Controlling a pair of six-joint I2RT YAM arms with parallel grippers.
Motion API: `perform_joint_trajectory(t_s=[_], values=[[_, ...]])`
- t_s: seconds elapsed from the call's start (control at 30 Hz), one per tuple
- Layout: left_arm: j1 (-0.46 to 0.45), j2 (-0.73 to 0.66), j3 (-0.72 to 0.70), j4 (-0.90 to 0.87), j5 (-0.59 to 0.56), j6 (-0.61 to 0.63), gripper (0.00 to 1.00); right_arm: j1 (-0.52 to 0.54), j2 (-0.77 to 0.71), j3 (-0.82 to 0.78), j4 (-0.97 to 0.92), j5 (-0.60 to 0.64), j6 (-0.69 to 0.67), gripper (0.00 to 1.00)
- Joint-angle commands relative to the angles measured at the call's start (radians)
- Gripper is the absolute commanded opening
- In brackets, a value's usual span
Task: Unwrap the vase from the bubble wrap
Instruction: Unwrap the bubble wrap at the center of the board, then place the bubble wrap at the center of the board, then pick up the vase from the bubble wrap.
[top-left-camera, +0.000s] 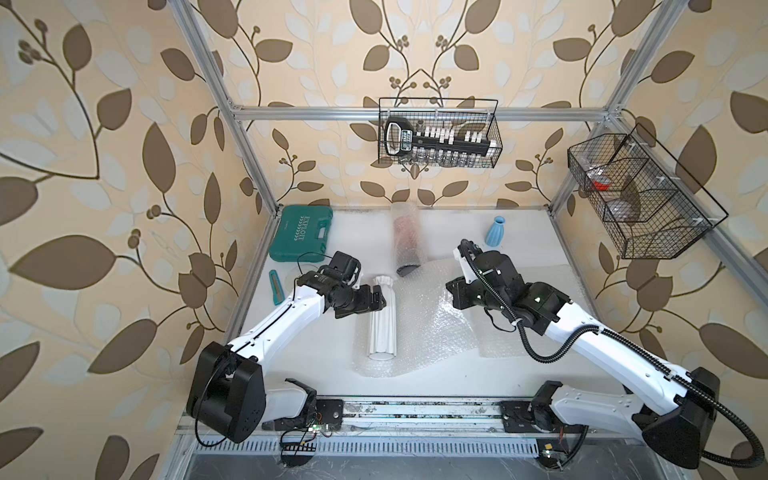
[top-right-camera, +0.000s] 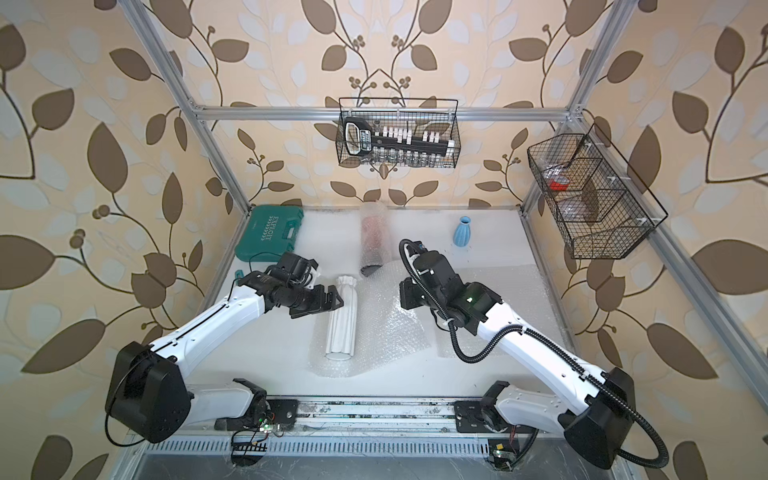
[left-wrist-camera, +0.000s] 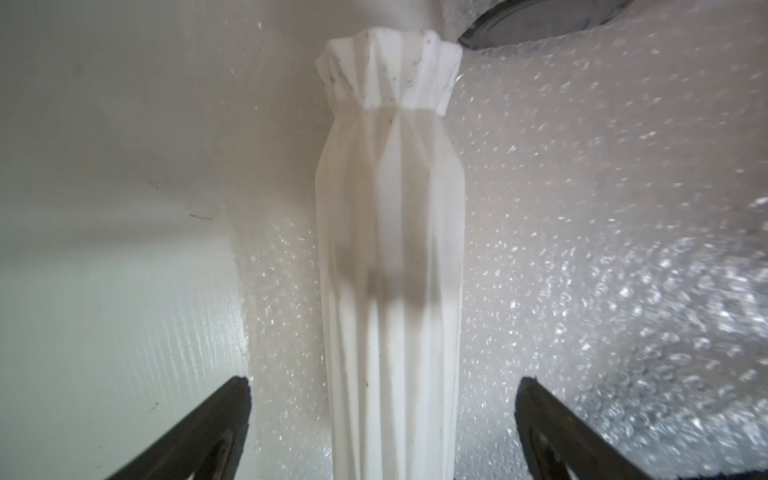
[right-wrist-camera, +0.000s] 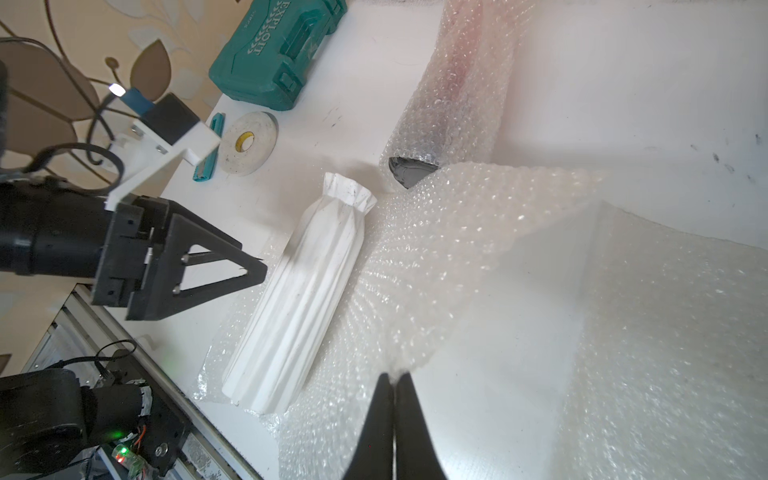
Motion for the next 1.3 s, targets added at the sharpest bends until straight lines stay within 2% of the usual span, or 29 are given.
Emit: perform_joint_trajectory(t_s=[0.0,0.1,0.17,0.4,0.53,0.83,1.27], values=[[-0.012,-0.026,0.029,-0.025,0.07,0.042,0.99,-0.001,0.009,0.014,0.01,0.022,-0.011,0.0],[-0.014,-0.017,0.024,0.001,0.148,0.036,0.99,-0.001,0.012,0.014,0.016,0.024,-0.011,0.0],[-0.015,-0.011,0.018,0.019,0.156,0.008,0.99,-0.001,0.017,0.014,0.016,0.022,-0.011,0.0],[-0.032,0.03,-0.032,0.045,0.065,-0.09,0.99,-0.001,0.02,0.003,0.022,0.02,-0.008,0.0],[-0.043,0.067,-0.052,0.088,0.098,-0.112,0.99,-0.002,0.024,-0.003,0.024,0.021,-0.008,0.0],[-0.111,0.105,-0.086,0.14,0.065,-0.154,0.99,-0.001,0.03,-0.013,0.032,0.017,-0.005,0.0],[-0.139,0.156,-0.112,0.173,0.063,-0.169,0.99,-0.002,0.043,-0.031,0.048,0.008,-0.002,0.0]])
